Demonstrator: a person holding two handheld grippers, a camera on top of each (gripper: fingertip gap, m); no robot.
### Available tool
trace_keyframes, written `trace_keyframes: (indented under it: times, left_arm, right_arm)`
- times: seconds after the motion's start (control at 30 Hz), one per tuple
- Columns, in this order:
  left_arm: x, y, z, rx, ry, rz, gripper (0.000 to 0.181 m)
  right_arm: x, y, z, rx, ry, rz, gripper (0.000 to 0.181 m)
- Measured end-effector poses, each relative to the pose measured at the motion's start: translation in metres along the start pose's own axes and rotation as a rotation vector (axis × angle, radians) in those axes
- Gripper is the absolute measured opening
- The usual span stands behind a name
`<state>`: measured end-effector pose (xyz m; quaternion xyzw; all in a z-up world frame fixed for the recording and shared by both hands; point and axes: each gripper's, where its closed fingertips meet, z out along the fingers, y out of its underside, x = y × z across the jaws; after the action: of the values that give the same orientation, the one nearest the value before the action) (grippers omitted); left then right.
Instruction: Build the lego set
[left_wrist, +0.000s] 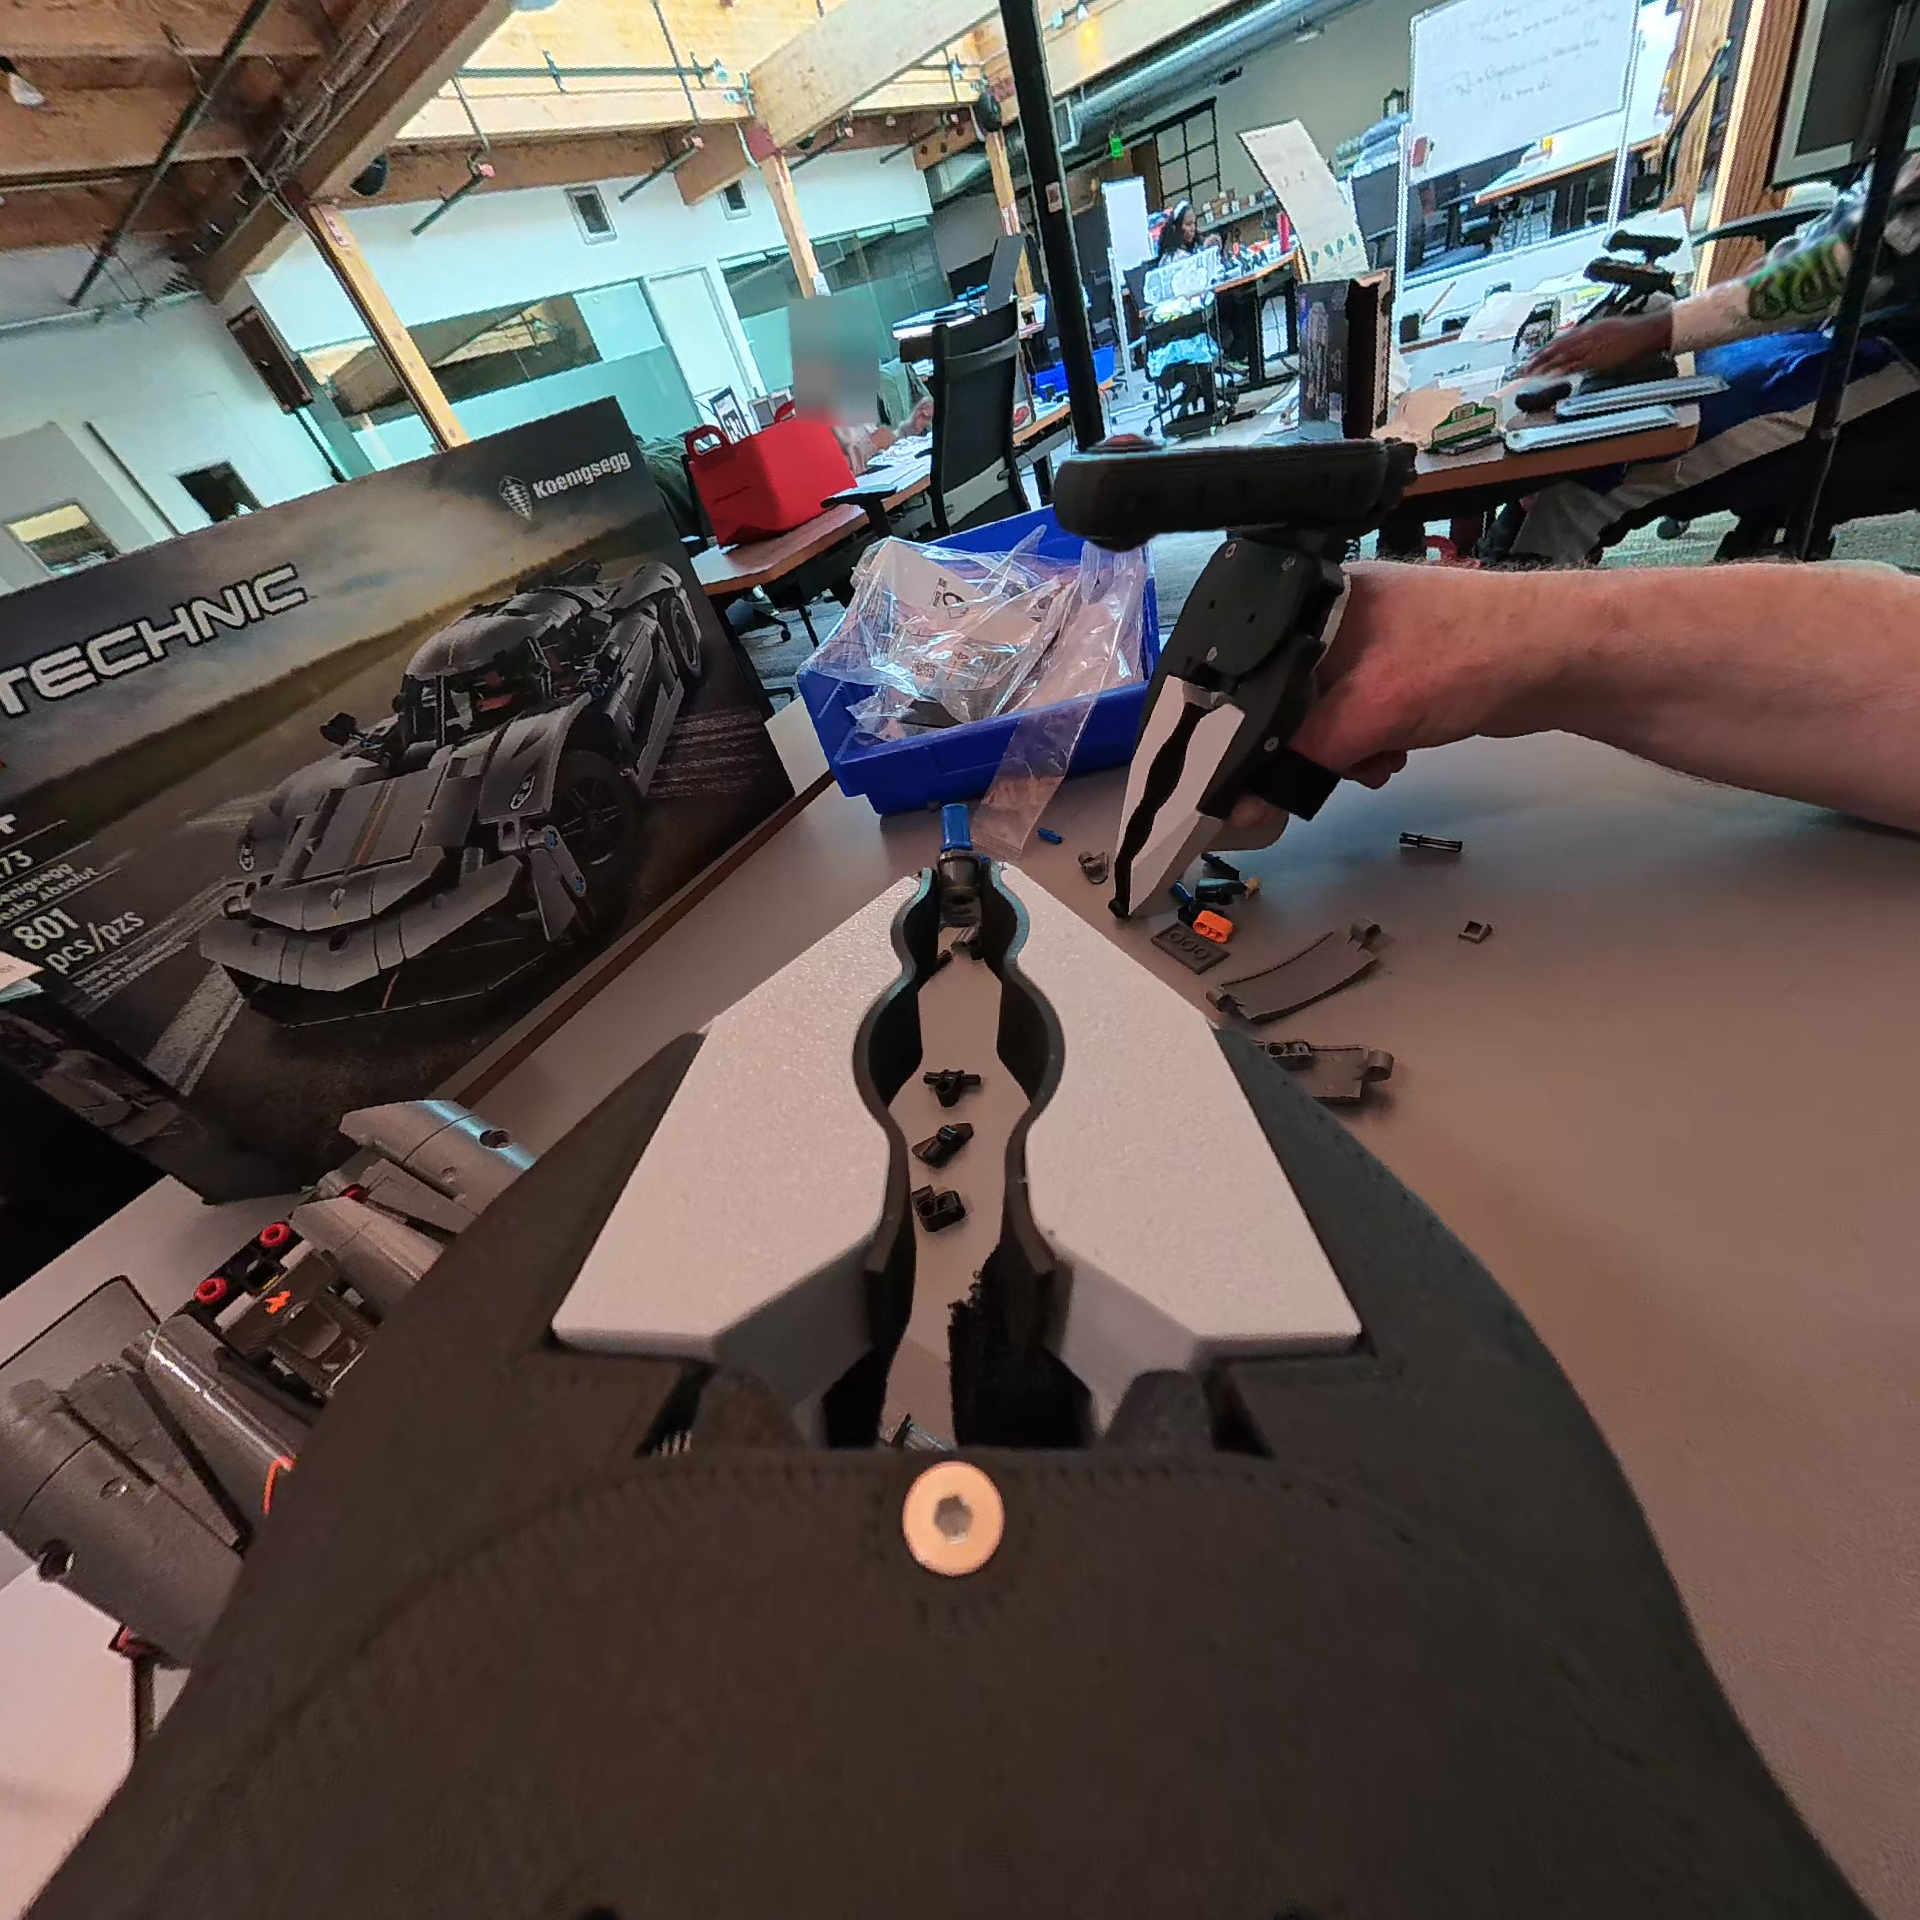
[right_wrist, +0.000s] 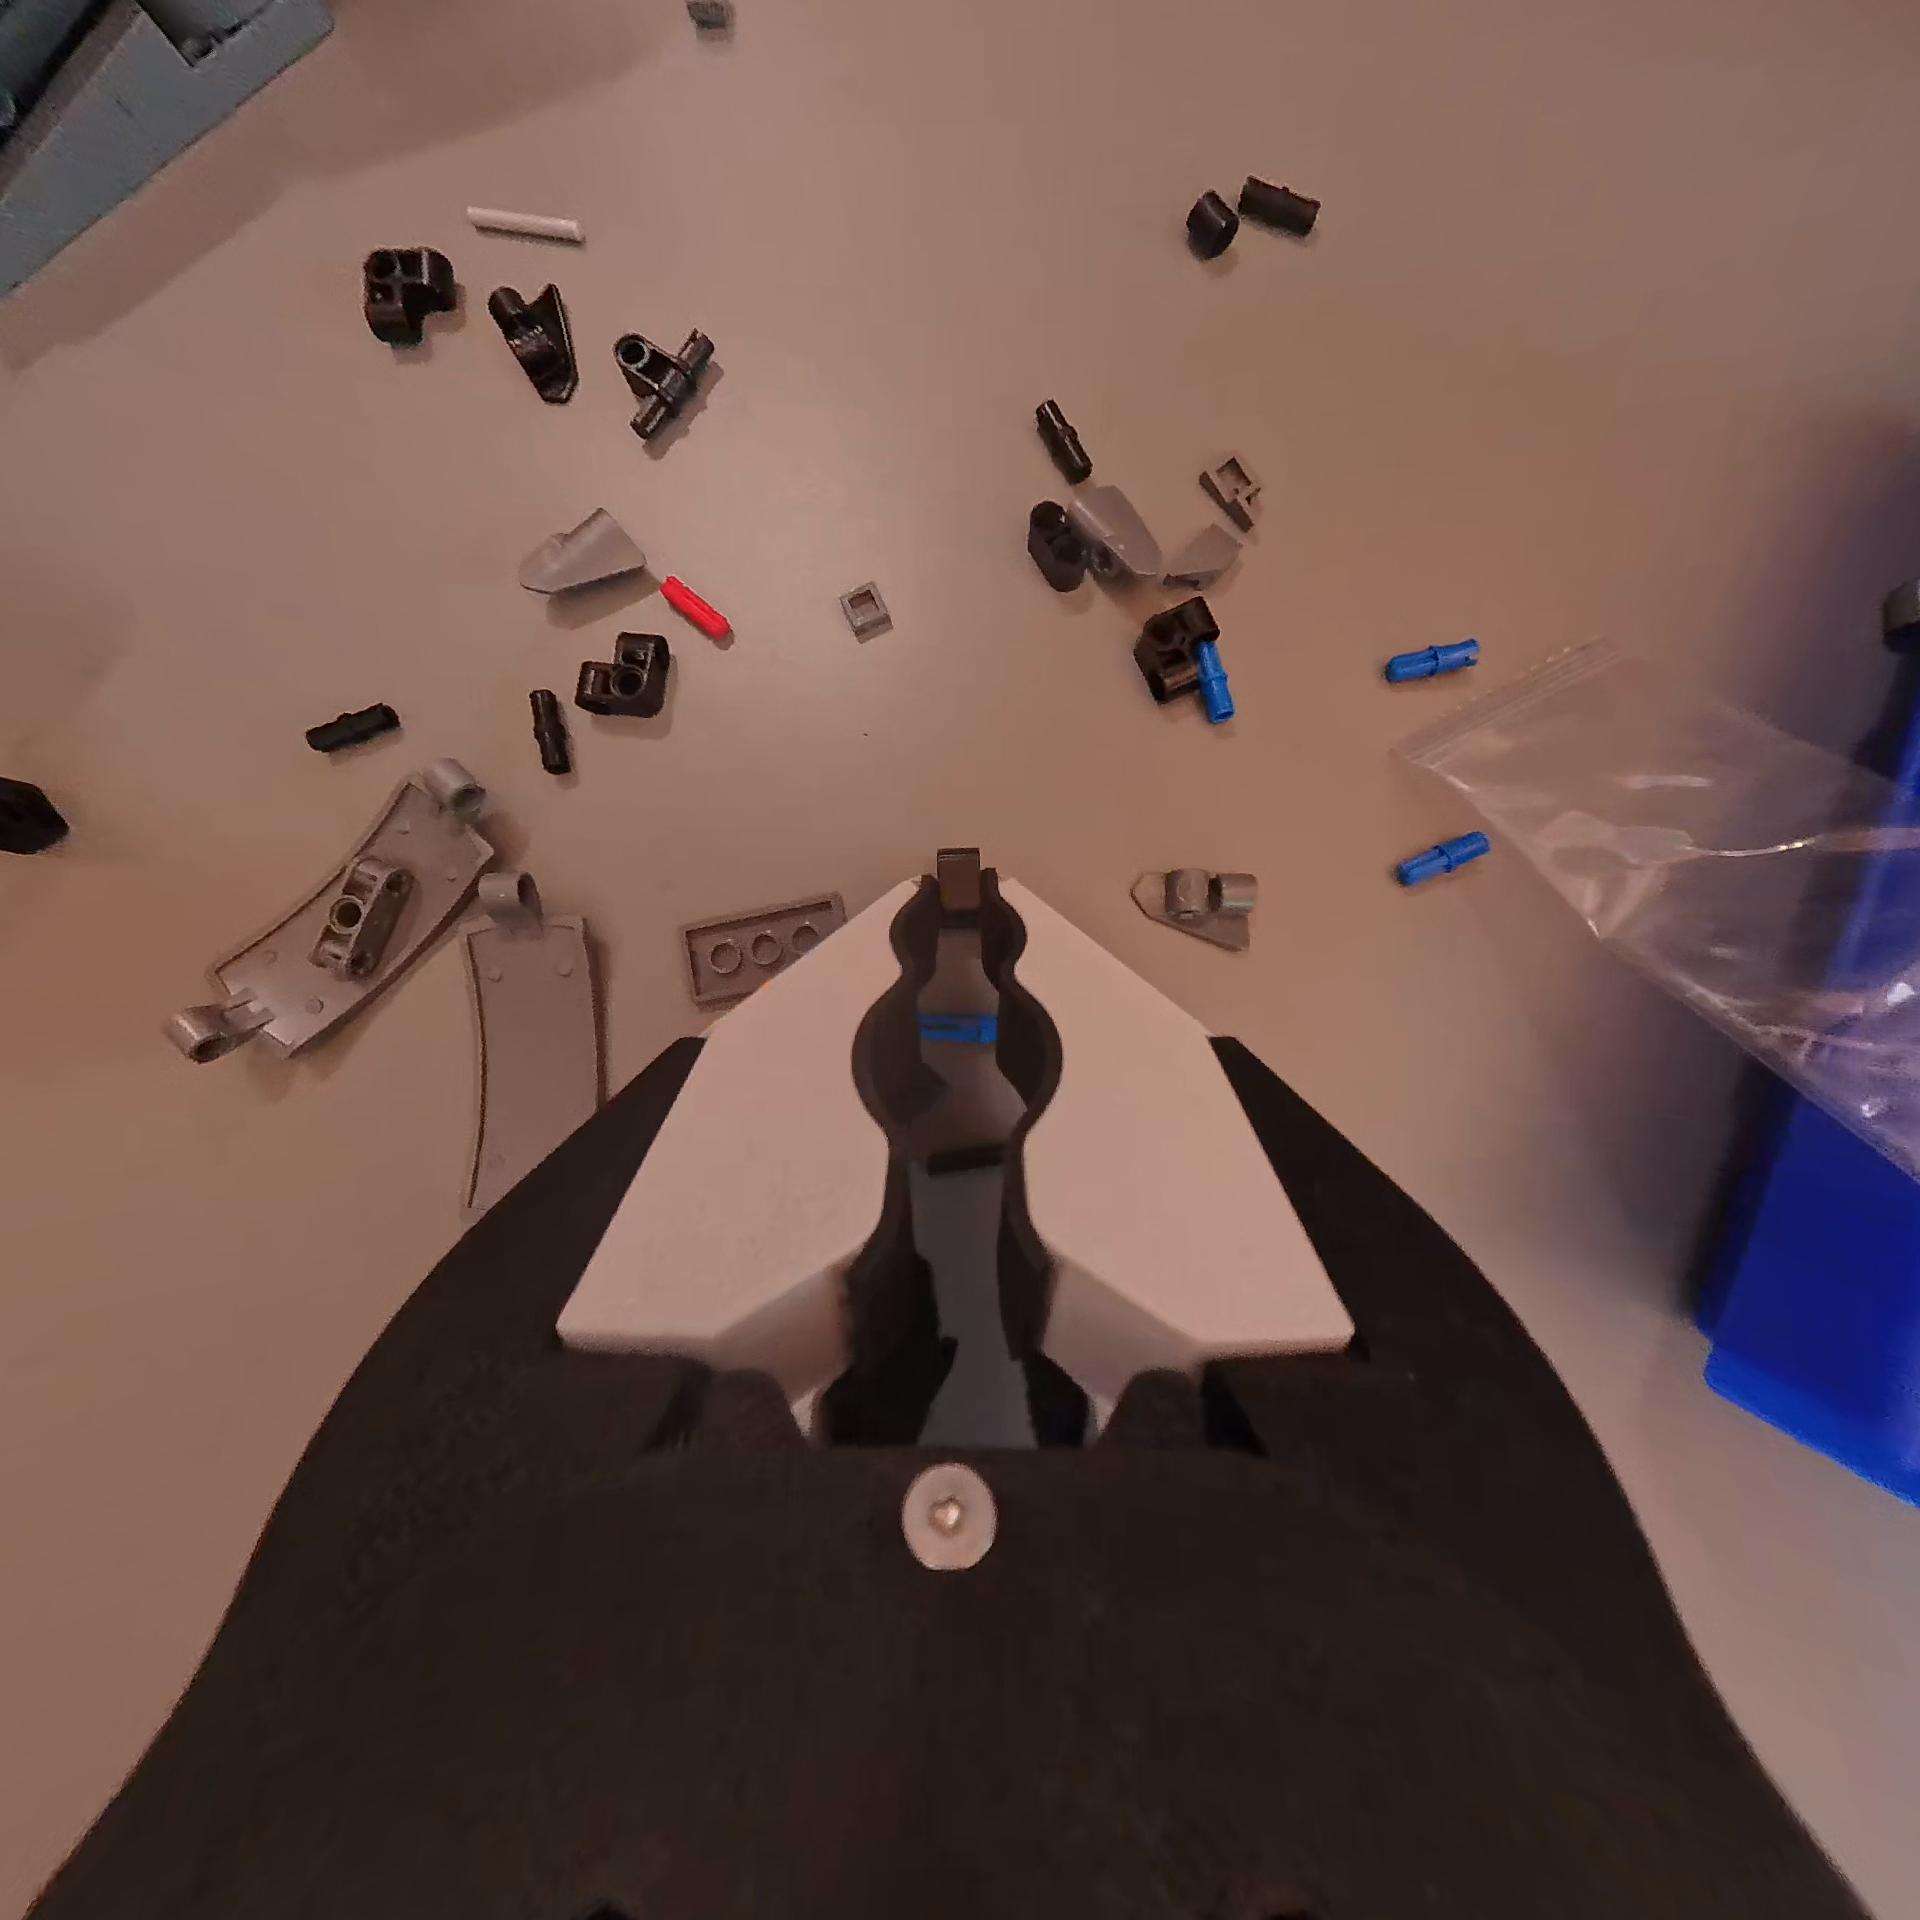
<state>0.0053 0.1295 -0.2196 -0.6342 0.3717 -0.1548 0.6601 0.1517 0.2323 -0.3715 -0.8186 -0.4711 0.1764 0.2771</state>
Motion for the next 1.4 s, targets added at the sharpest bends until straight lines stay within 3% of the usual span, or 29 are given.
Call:
trace_keyframes:
  times: [0.4,0.5,0.63,0.9,1.13,1.4]
  left_arm:
    - [-0.002,-0.002,-0.002,0.008,-0.004,-0.003,0.005]
    - [-0.003,-0.002,-0.003,0.011,-0.006,-0.005,0.005]
    - [-0.002,-0.002,-0.002,0.008,-0.003,-0.004,0.005]
    - [-0.001,-0.001,0.000,0.003,0.001,0.000,0.005]
    - [0.000,0.000,0.000,-0.001,0.003,0.001,0.005]
    - [0.001,0.000,0.001,-0.001,0.009,0.001,0.005]
  right_arm:
    - [-0.025,-0.032,-0.028,0.192,-0.090,-0.049,0.006]
    - [-0.047,-0.035,-0.040,0.229,-0.168,-0.079,0.006]
    - [-0.083,-0.022,-0.053,0.205,-0.224,-0.140,0.006]
    - [-0.144,0.037,-0.059,0.055,-0.298,-0.244,0.006]
    - [-0.149,0.057,-0.039,-0.070,-0.258,-0.283,0.006]
    - [-0.135,0.045,-0.060,0.032,-0.240,-0.216,0.014]
